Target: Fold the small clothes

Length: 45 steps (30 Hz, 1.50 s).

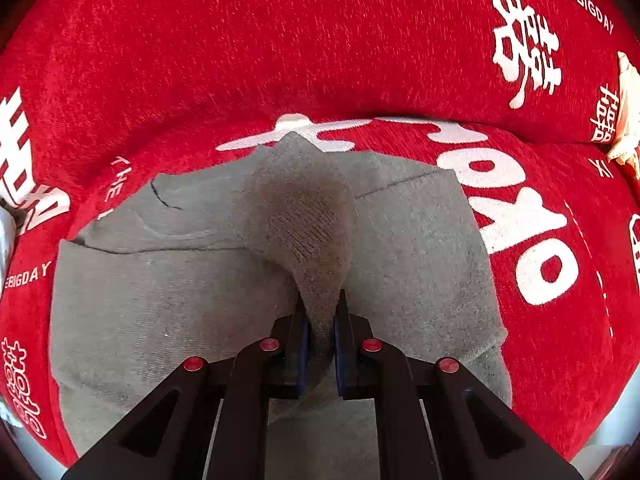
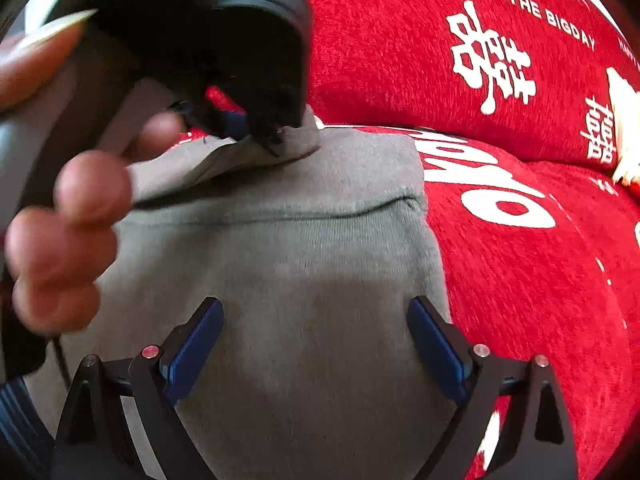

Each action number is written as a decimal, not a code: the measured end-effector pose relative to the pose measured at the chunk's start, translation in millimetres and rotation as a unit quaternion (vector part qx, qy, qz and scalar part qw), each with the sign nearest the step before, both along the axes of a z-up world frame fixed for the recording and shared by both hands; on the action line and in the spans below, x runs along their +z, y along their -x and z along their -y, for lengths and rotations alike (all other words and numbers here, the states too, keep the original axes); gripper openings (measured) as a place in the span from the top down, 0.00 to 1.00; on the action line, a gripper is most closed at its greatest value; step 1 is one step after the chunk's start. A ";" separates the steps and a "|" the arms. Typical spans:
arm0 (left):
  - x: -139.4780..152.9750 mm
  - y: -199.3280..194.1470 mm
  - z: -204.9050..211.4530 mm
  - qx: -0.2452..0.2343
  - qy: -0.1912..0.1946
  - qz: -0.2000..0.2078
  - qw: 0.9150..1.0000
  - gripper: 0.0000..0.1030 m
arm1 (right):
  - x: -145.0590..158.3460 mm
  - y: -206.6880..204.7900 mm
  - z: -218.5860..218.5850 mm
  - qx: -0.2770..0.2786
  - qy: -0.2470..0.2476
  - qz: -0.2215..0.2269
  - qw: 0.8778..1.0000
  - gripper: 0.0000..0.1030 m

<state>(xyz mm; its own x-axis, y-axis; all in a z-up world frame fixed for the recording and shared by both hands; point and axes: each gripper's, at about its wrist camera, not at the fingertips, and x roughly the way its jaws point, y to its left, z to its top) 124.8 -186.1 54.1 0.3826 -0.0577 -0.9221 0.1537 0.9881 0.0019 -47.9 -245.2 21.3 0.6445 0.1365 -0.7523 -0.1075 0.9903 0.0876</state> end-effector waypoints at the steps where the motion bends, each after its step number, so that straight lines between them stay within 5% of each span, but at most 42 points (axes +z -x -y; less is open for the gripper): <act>1: -2.0 -0.8 2.8 -0.001 -0.002 -0.001 1.000 0.89 | -0.6 2.8 -1.1 0.003 0.005 0.003 1.000 0.08; 12: -10.4 -4.1 13.9 -0.014 -0.003 -0.010 1.000 0.89 | -3.1 5.7 -1.2 0.005 0.003 0.011 1.000 0.07; 17: -17.1 -9.5 8.8 -0.017 0.034 -0.029 0.999 0.89 | -3.8 6.3 -3.1 0.005 0.005 0.013 1.000 0.07; 18: -16.7 -10.8 5.6 -0.014 0.044 -0.030 0.998 0.83 | -4.0 6.4 -3.2 0.005 0.005 0.013 1.000 0.07; 21: -14.0 -11.2 1.1 -0.015 0.074 -0.031 0.997 0.18 | -4.1 6.0 -3.9 0.005 0.004 0.013 1.000 0.07; 22: -11.3 -9.8 -0.9 -0.007 0.071 -0.020 0.997 0.13 | -4.3 6.1 -4.0 0.005 0.005 0.013 1.000 0.07; 32: 2.0 3.2 -44.6 -0.017 0.113 -0.007 0.993 0.13 | 2.4 6.0 7.1 0.000 -0.030 0.010 1.000 0.07; 38: 2.6 13.6 -104.6 0.039 0.069 0.033 0.996 0.13 | 30.1 -36.0 42.0 -0.049 -0.082 0.013 0.995 0.07; 40: -2.5 17.1 -121.4 0.062 0.052 0.038 0.996 0.13 | 34.9 -61.6 42.0 -0.050 -0.087 0.010 0.995 0.12; 42: -8.7 19.9 -134.2 0.077 0.031 0.040 0.996 0.13 | 37.3 -90.6 29.1 -0.033 -0.095 -0.005 0.995 0.28; 45: -20.7 24.2 -151.2 0.092 0.005 0.039 0.995 0.13 | 37.4 -119.7 0.2 0.017 -0.120 -0.025 0.992 0.34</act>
<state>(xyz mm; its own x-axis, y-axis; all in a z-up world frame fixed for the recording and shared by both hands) 100.5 -34.9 33.4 0.4588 0.0101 -0.8885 -0.0292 0.9996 -0.0037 71.8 -245.4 58.7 0.5991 0.3376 -0.7260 -0.1309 0.9358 0.3272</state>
